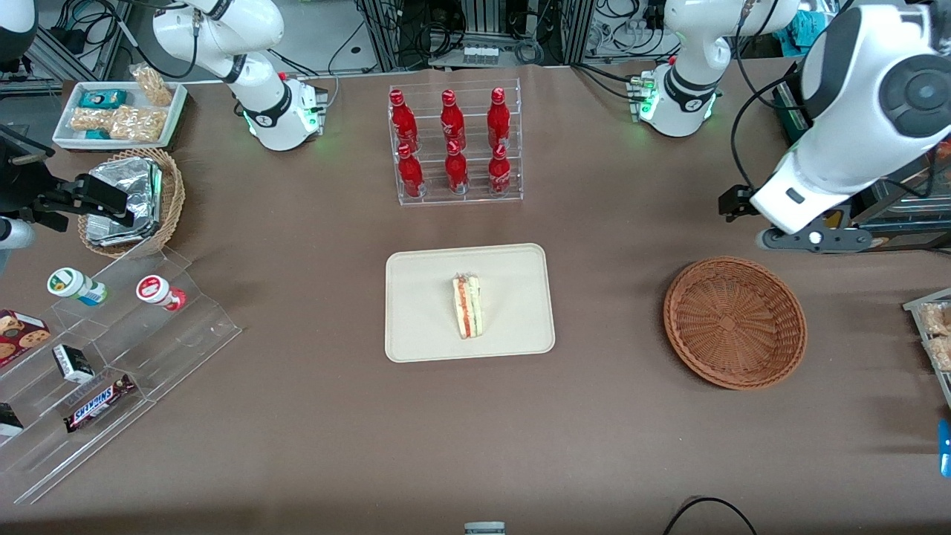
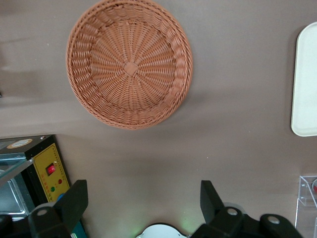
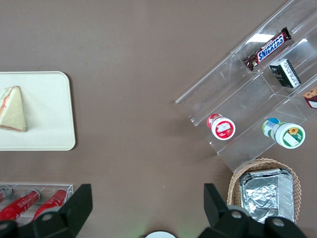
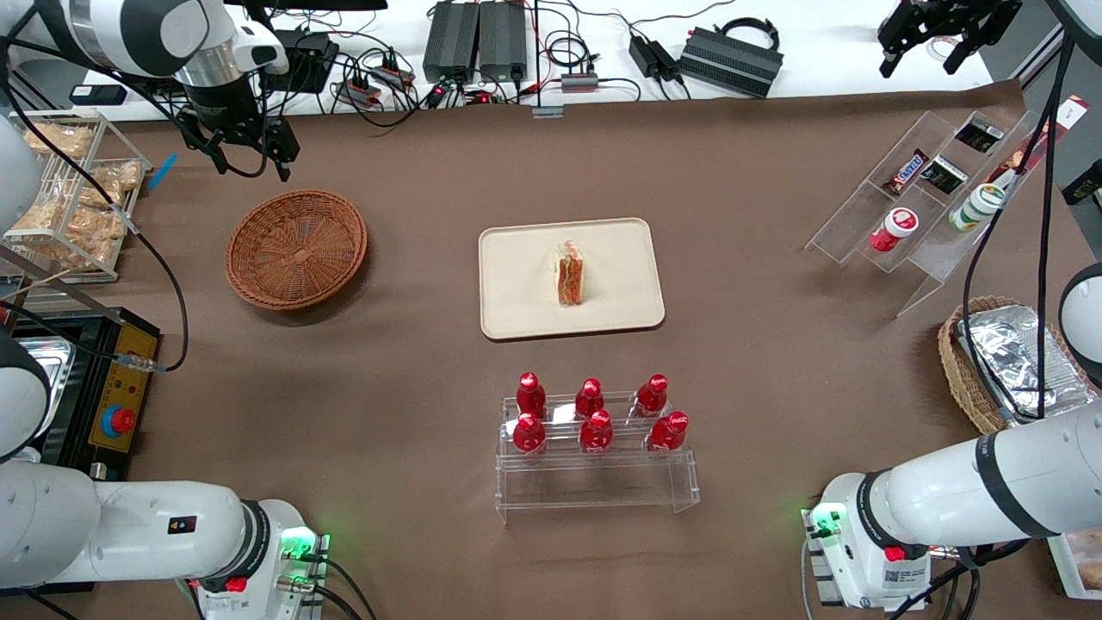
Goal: Place sandwich from basket to tray
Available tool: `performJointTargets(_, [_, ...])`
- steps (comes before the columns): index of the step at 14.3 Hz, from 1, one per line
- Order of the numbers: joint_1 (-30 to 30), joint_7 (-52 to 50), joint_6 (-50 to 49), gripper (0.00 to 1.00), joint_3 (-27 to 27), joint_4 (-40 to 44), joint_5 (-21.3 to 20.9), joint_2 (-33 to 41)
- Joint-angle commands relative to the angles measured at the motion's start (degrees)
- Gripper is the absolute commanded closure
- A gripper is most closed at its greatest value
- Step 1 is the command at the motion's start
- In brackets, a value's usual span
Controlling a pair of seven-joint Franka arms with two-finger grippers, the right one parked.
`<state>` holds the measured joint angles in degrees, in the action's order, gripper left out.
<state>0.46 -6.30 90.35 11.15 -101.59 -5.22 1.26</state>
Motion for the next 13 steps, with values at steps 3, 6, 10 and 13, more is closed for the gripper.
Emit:
performJointTargets(3, [1.6, 1.6, -0.8, 0.00, -0.6, 4.7, 0.6, 0.4])
performJointTargets(6, [1.0, 1.6, -0.8, 0.00, -2.7, 5.6, 2.3, 1.3])
performJointTargets(10, [0.9, 1.3, -1.0, 0.00, -3.8, 5.5, 4.6, 2.3])
performJointTargets(13, [0.9, 1.3, -0.9, 0.00, -4.4, 5.5, 4.7, 2.3])
